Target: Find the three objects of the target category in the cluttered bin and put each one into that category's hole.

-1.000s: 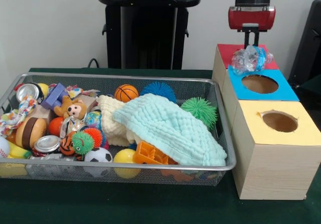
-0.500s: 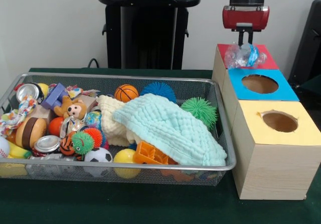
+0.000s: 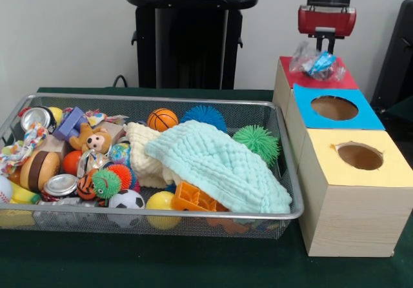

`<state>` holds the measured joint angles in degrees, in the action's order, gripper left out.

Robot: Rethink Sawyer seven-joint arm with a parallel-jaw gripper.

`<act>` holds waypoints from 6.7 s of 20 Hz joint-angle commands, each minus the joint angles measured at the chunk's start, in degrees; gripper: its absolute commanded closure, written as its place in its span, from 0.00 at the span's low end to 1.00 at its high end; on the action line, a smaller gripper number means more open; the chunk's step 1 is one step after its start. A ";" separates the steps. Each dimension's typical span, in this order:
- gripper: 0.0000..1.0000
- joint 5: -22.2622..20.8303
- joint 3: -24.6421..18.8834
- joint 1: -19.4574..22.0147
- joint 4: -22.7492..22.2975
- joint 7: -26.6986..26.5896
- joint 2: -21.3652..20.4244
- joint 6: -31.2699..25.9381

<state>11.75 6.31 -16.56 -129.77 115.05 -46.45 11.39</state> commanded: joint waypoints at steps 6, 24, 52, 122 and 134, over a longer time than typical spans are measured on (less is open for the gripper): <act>1.00 2.84 -1.04 3.14 7.18 7.90 2.90 -6.53; 1.00 1.80 -2.27 2.99 7.68 7.99 3.63 -3.26; 1.00 -1.42 6.10 -0.08 12.07 4.25 -8.57 -34.60; 1.00 -36.84 -20.12 33.20 1.85 -5.68 -17.81 -42.31; 1.00 -44.91 -15.99 28.37 3.04 1.72 -11.11 -35.15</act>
<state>-27.53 -9.26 12.59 -125.79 114.48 -63.07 -29.51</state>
